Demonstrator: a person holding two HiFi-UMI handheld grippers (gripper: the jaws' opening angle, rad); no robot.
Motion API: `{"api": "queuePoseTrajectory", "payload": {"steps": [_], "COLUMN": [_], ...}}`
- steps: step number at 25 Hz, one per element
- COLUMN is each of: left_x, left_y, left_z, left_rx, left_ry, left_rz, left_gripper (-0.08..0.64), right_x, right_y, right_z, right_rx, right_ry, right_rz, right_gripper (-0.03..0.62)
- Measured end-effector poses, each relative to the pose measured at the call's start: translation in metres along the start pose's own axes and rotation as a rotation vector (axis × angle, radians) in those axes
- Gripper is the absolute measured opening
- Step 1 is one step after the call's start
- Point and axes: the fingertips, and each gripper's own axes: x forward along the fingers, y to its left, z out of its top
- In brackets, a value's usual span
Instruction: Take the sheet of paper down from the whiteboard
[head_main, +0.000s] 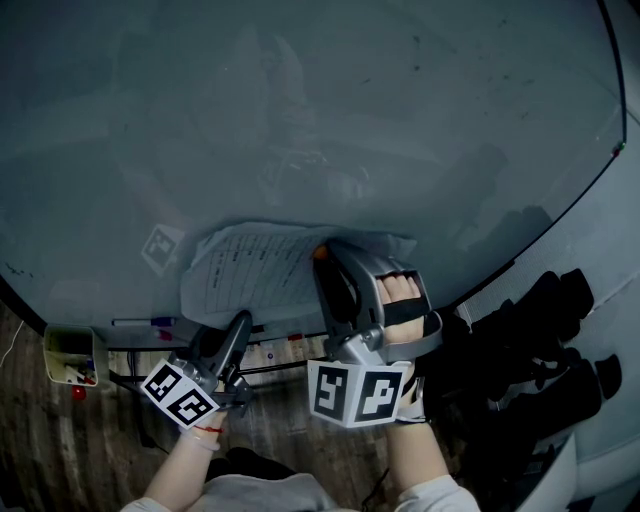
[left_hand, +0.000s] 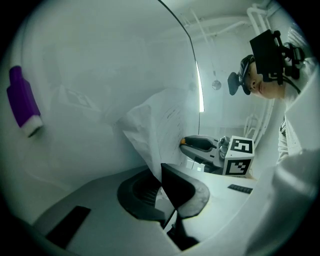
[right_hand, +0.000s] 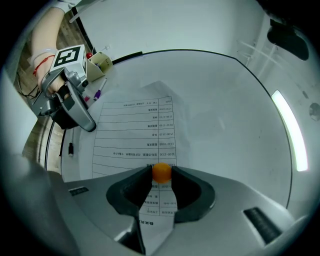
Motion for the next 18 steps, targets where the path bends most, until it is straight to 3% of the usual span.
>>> {"api": "queuePoseTrajectory", "payload": {"steps": [18], "left_x": [-0.0072], "left_y": [0.0059], "left_z": [-0.0080], "left_rx": [-0.031], "left_ry": [-0.010], "left_rz": [0.016], "left_gripper": [0.015], "right_x": [0.0003], "right_y": [0.0034], "right_z": [-0.0019], "right_rx": [0.020], "right_ry": [-0.007], "right_rz": [0.014], "right_gripper": [0.133]}}
